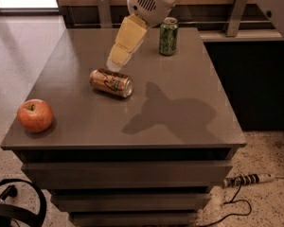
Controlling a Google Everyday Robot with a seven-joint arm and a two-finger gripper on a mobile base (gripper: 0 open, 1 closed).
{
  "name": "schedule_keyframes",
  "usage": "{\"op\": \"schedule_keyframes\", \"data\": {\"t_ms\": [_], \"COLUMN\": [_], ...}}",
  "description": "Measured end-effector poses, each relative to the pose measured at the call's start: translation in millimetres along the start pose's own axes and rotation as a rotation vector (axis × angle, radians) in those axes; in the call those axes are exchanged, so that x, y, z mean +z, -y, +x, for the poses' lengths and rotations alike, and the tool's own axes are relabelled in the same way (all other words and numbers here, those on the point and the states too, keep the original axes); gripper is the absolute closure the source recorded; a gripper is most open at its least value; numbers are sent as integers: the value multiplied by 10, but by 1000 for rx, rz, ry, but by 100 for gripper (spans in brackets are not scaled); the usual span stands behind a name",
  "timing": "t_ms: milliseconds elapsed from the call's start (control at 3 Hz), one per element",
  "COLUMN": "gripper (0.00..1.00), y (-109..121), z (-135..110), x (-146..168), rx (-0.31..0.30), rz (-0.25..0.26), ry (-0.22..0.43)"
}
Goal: Place orange can upright
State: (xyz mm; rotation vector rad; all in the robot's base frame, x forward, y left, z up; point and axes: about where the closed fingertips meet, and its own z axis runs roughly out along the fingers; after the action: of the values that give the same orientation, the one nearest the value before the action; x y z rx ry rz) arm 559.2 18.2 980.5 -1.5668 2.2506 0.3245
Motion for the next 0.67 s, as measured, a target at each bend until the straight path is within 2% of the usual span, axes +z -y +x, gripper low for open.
{"op": "schedule_keyframes", "data": {"t_ms": [333, 667], "gripper": [0, 0], "y": [-9, 110], "z": [-153, -168], "x": [176, 342], "rx": [-20, -38], "rz": [33, 80], "ry": [-70, -135]}}
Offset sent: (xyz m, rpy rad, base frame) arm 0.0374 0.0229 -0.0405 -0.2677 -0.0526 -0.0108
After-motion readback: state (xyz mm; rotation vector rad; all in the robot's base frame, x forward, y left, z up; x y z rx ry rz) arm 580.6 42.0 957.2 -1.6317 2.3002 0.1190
